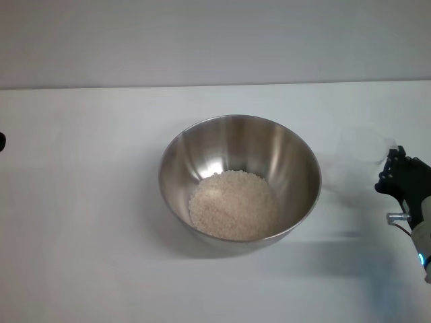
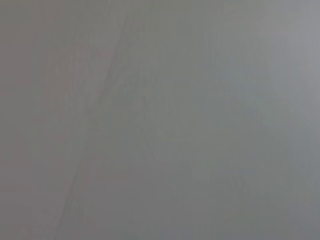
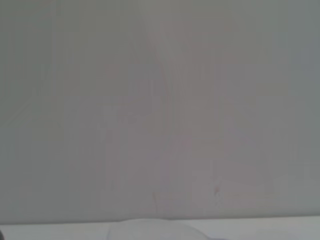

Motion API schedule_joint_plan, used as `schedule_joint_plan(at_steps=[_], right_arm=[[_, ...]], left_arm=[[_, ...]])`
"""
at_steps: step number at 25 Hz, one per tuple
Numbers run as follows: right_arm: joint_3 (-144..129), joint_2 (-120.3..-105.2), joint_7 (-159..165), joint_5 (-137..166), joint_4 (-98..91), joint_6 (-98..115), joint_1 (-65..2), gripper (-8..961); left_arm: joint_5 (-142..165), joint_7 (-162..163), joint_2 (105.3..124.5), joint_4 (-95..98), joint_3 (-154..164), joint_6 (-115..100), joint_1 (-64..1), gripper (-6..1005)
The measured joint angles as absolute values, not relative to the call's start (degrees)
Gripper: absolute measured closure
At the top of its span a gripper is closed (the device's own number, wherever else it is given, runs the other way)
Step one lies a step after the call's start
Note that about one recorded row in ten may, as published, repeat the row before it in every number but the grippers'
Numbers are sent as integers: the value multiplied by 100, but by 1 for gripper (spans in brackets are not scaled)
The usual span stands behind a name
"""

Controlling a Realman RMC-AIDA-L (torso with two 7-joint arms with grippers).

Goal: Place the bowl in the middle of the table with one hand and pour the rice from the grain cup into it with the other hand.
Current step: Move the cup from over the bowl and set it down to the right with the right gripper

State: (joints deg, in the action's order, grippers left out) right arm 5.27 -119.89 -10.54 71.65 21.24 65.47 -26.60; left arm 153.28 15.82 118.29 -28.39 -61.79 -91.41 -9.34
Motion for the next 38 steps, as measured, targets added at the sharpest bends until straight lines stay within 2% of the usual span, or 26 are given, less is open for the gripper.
schedule_joint_plan(at_steps=[9, 23, 33, 38], right_arm=[[491, -11983, -922, 7200, 2124, 6412, -2707, 944], [467, -11970, -914, 7210, 2108, 6409, -2706, 845], [448, -11978, -915, 7302, 2091, 6398, -2692, 832], [455, -11988, -914, 7304, 2092, 6411, -2648, 762]], left_arm=[[15328, 1580, 11830, -2838, -6178, -9150, -947, 815], [15328, 1580, 11828, -2838, -6203, -9195, -950, 814], [15328, 1581, 11821, -2839, -6210, -9230, -956, 813], [15328, 1581, 11813, -2824, -6223, -9264, -957, 813]])
